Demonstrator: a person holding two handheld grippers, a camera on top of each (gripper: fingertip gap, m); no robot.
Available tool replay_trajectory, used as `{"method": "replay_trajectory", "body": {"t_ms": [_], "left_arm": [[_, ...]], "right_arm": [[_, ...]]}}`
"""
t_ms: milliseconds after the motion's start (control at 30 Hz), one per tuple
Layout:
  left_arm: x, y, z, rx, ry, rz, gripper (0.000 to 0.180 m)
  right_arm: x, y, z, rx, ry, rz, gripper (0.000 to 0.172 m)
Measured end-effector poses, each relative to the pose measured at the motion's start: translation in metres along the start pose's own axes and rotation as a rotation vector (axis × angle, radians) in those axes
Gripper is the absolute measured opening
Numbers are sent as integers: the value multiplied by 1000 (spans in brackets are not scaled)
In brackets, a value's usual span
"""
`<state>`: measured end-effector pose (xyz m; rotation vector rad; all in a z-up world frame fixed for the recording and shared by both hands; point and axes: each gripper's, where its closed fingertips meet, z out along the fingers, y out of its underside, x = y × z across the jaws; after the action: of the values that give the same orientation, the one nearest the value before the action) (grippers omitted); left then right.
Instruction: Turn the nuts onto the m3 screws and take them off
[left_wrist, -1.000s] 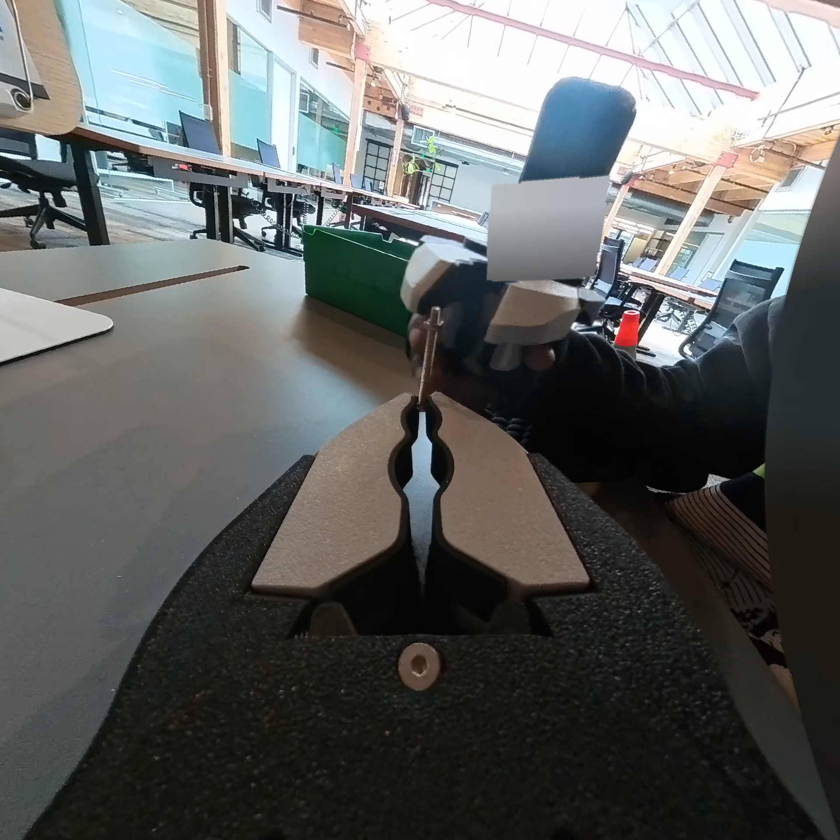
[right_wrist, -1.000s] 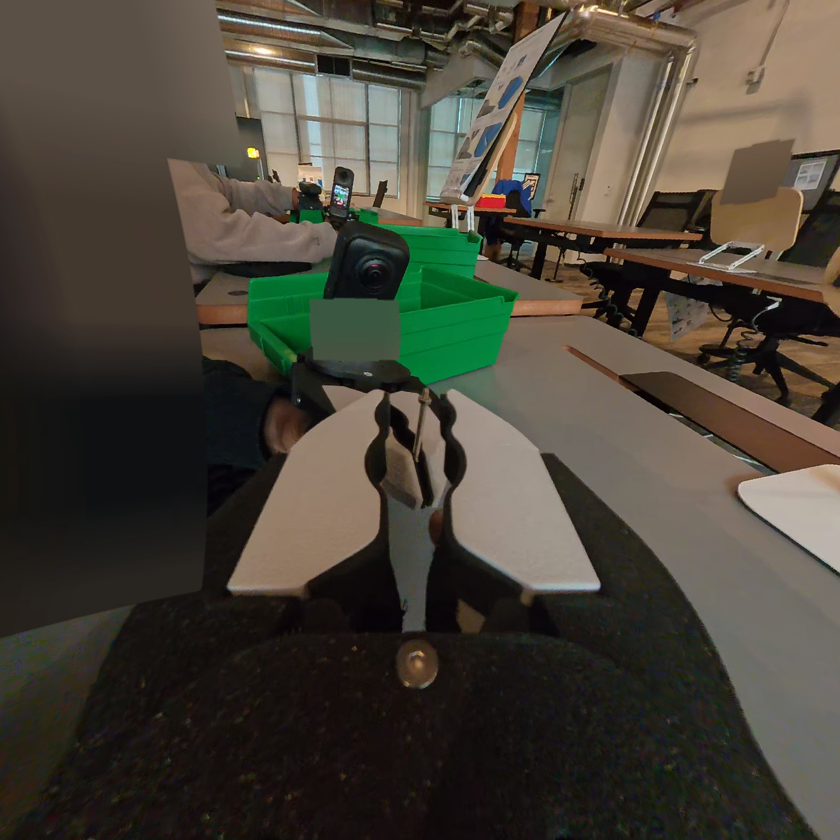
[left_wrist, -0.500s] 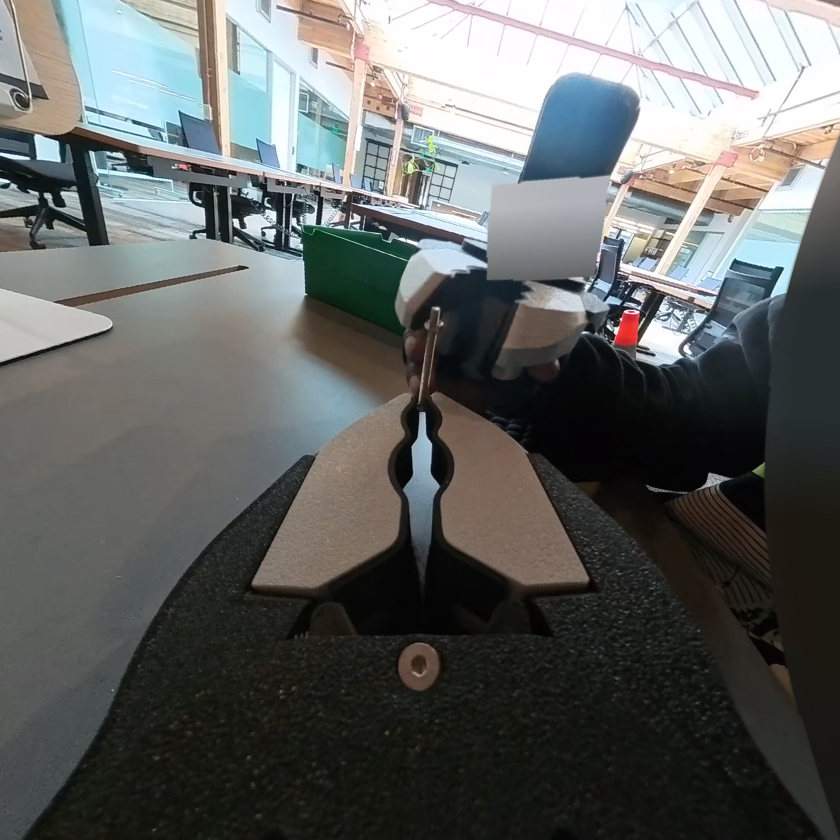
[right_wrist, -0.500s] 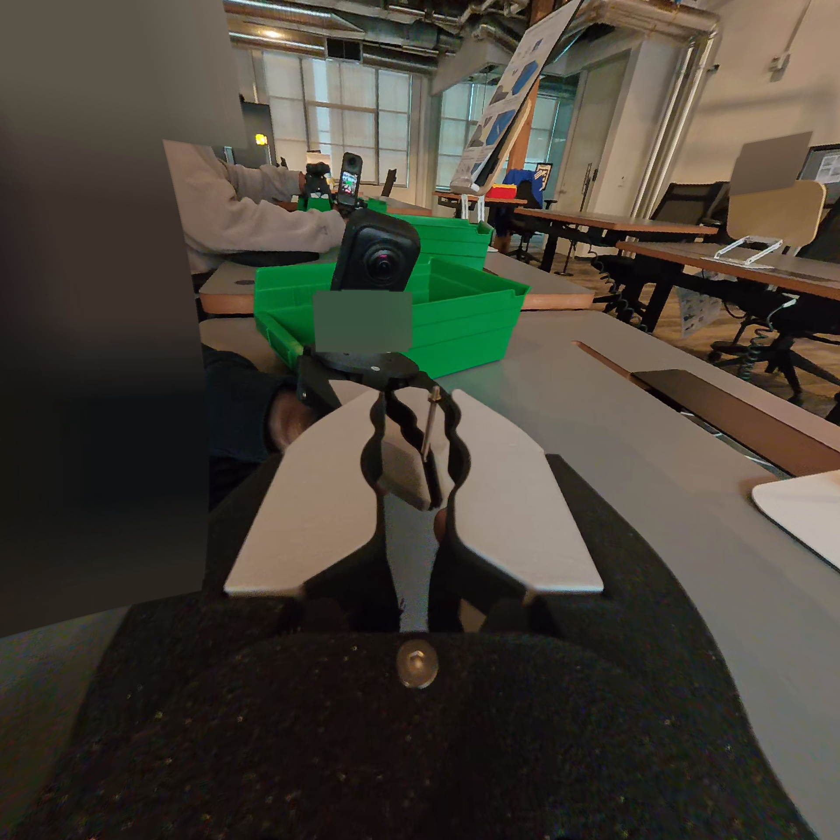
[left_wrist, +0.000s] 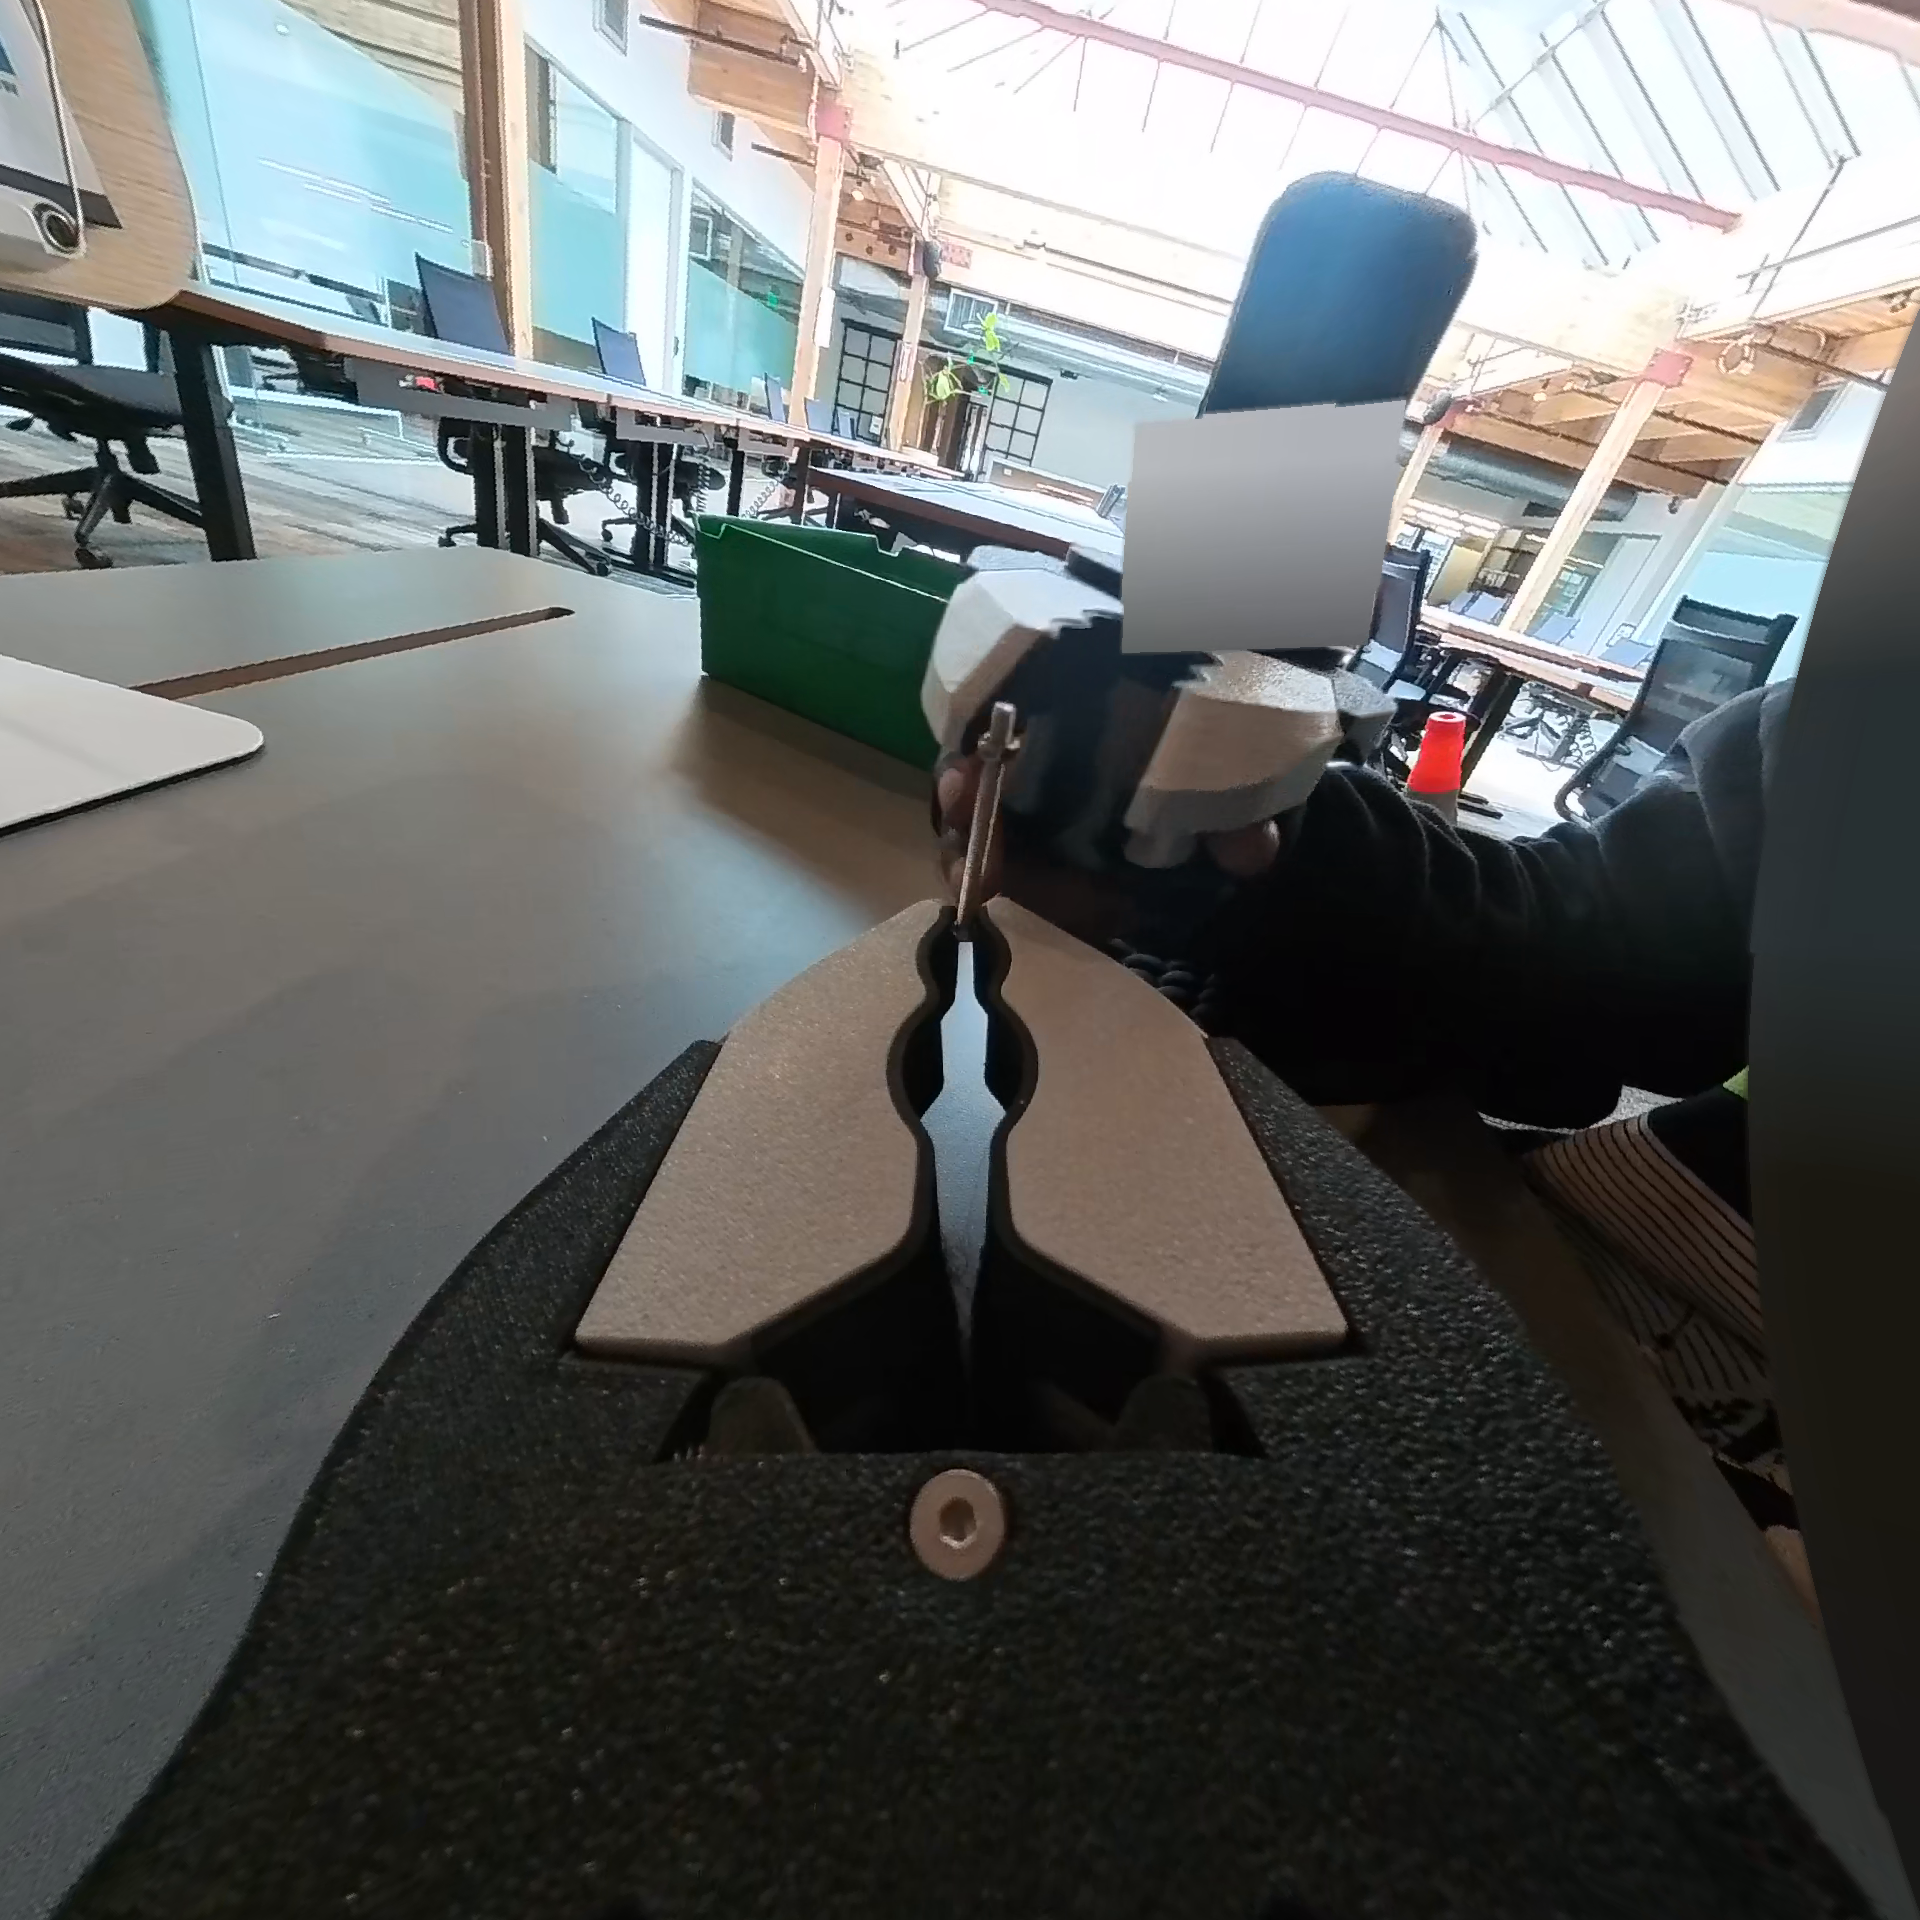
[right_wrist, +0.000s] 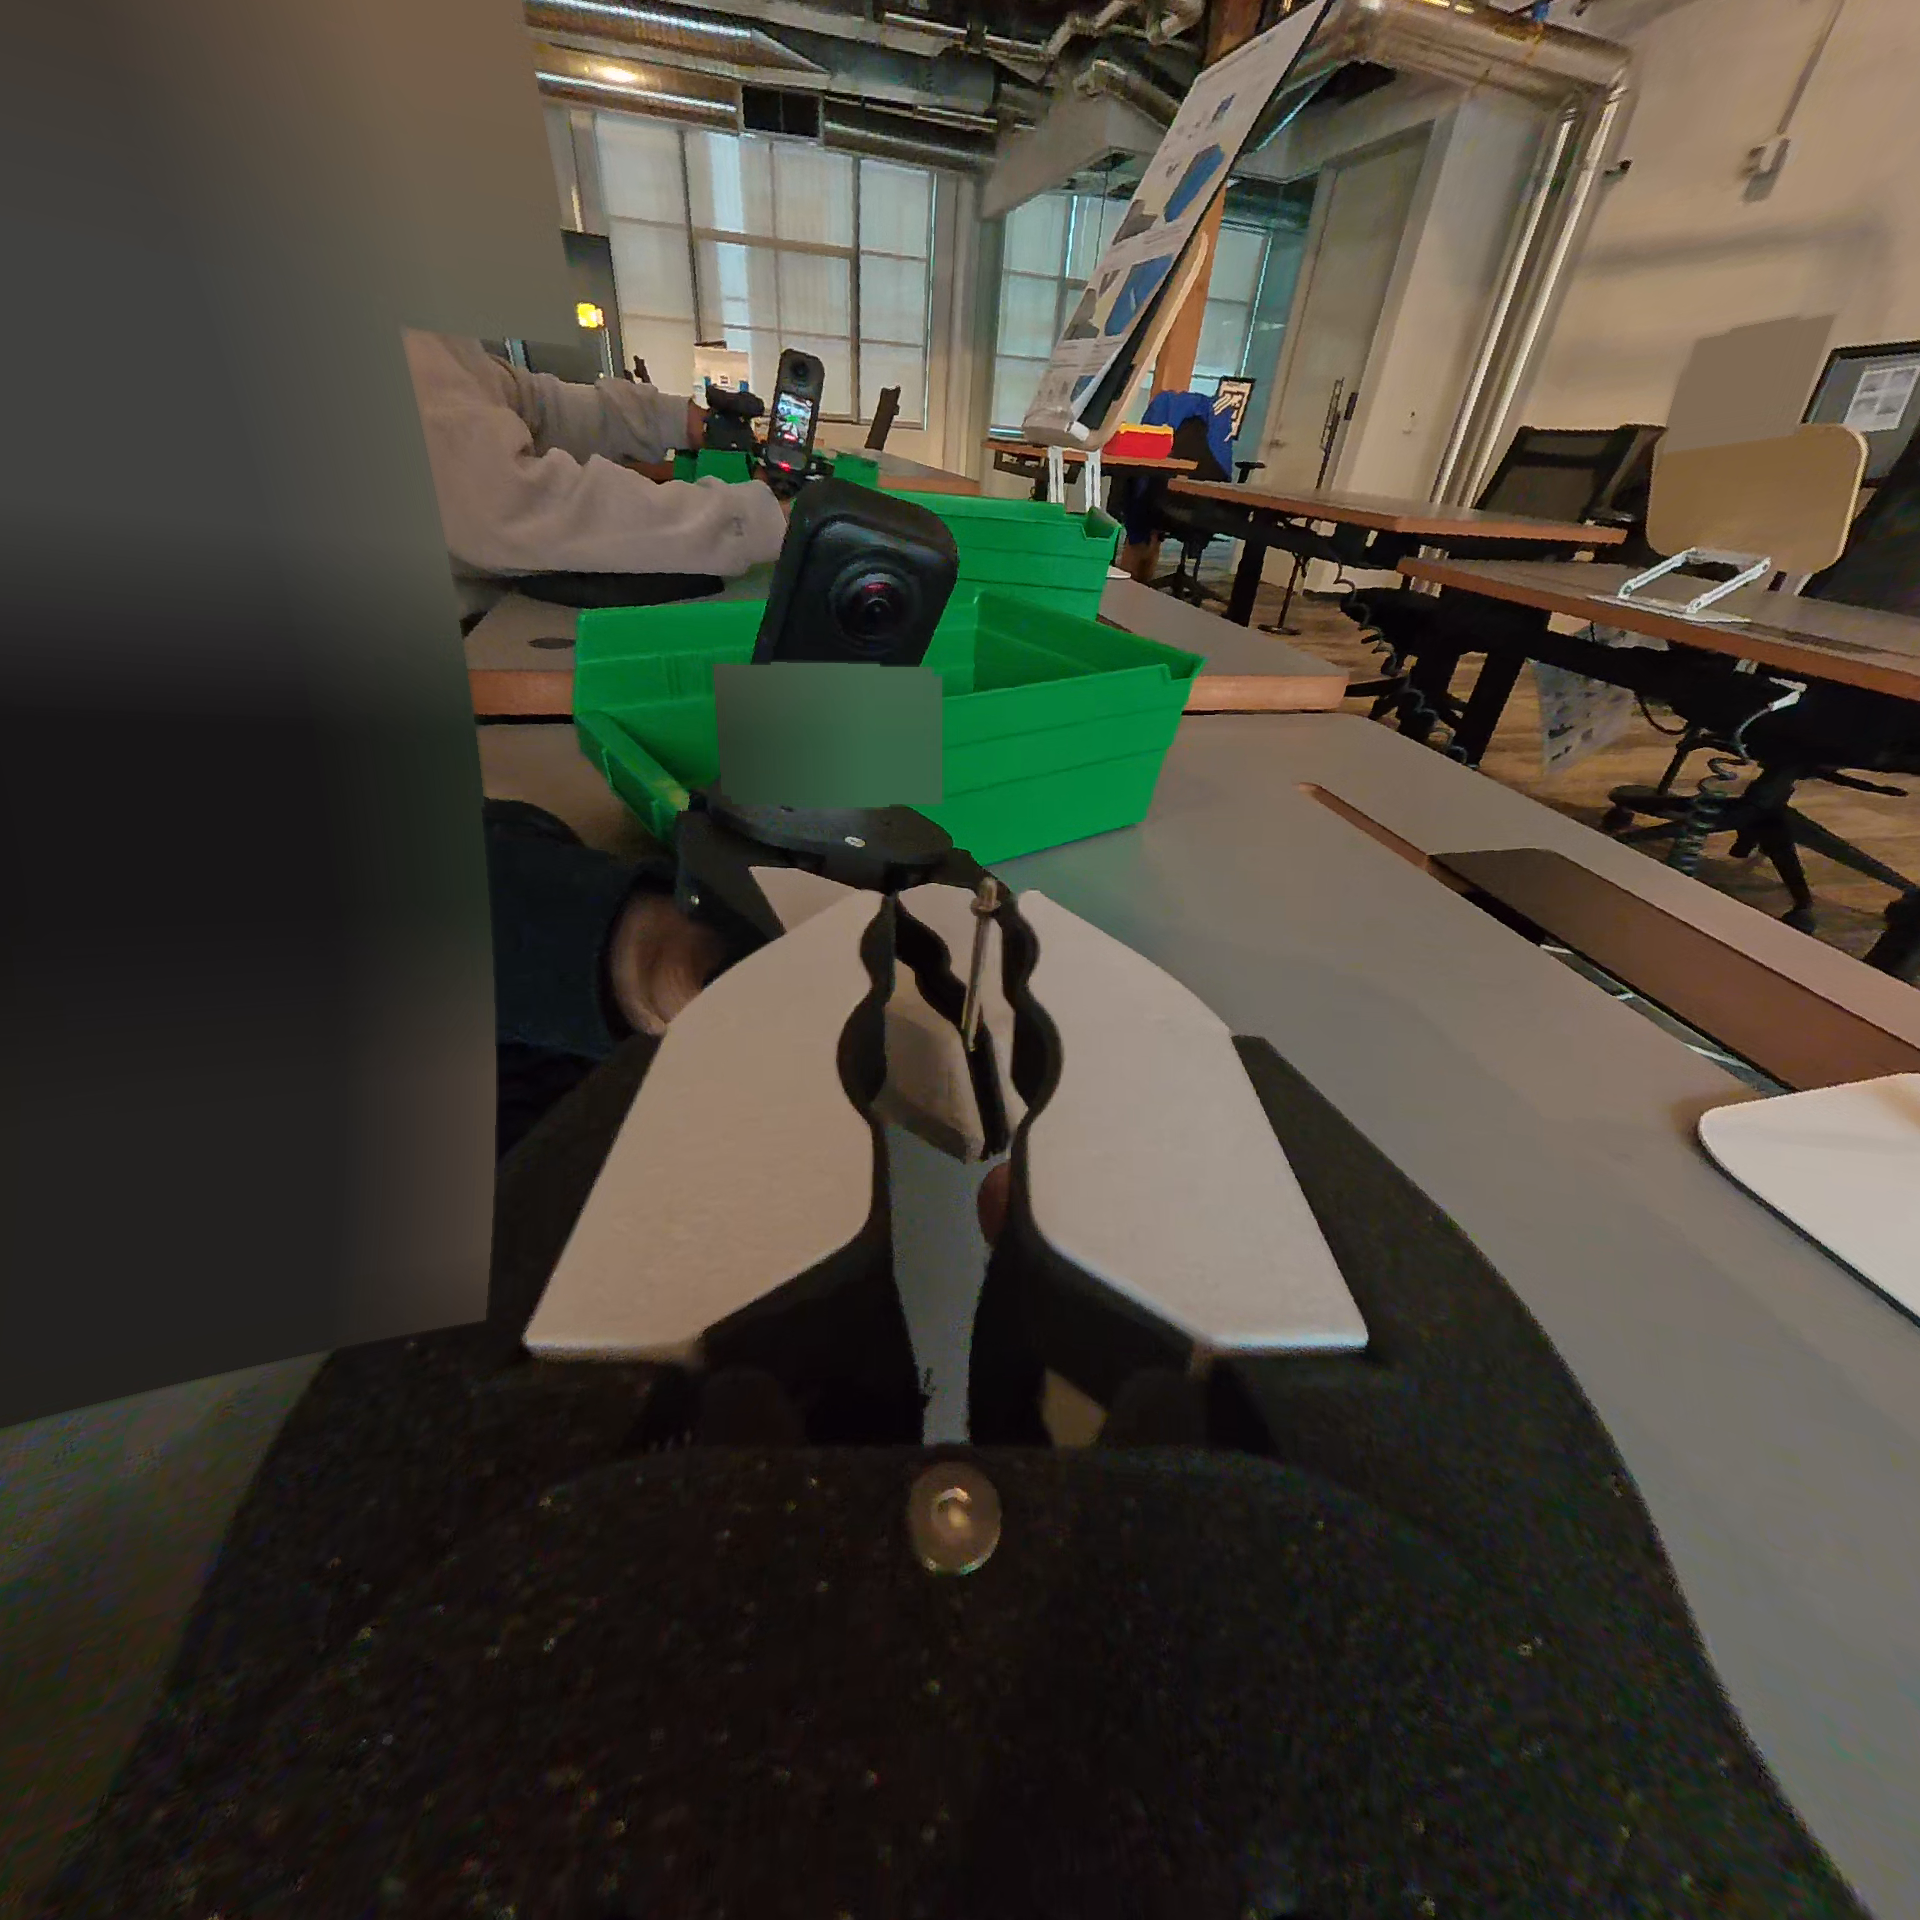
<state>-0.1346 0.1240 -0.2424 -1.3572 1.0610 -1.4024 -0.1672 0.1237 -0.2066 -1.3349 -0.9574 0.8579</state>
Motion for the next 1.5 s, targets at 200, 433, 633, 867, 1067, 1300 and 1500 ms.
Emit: {"method": "replay_trajectory", "body": {"t_ms": [200,433,633,867,1067,1300,1500], "left_arm": [[0,0,0,-1,1,-1,2],[0,0,0,0,0,-3,2],[0,0,0,-2,2,-1,2],[0,0,0,-1,0,-1,2],[0,0,0,-2,1,-1,2],[-1,0,0,2,-3,-5,2],[0,0,0,0,-2,-3,2]], "right_arm": [[4,-2,-5,14,15,-1,11],[0,1,0,-5,3,-16,17],[3,-1,-3,5,9,-6,13],[0,1,0,-9,0,-18,15],[4,0,-1,0,14,-10,15],[1,0,-3,-2,2,-11,10],[2,1,1,-7,7,-10,19]]}}
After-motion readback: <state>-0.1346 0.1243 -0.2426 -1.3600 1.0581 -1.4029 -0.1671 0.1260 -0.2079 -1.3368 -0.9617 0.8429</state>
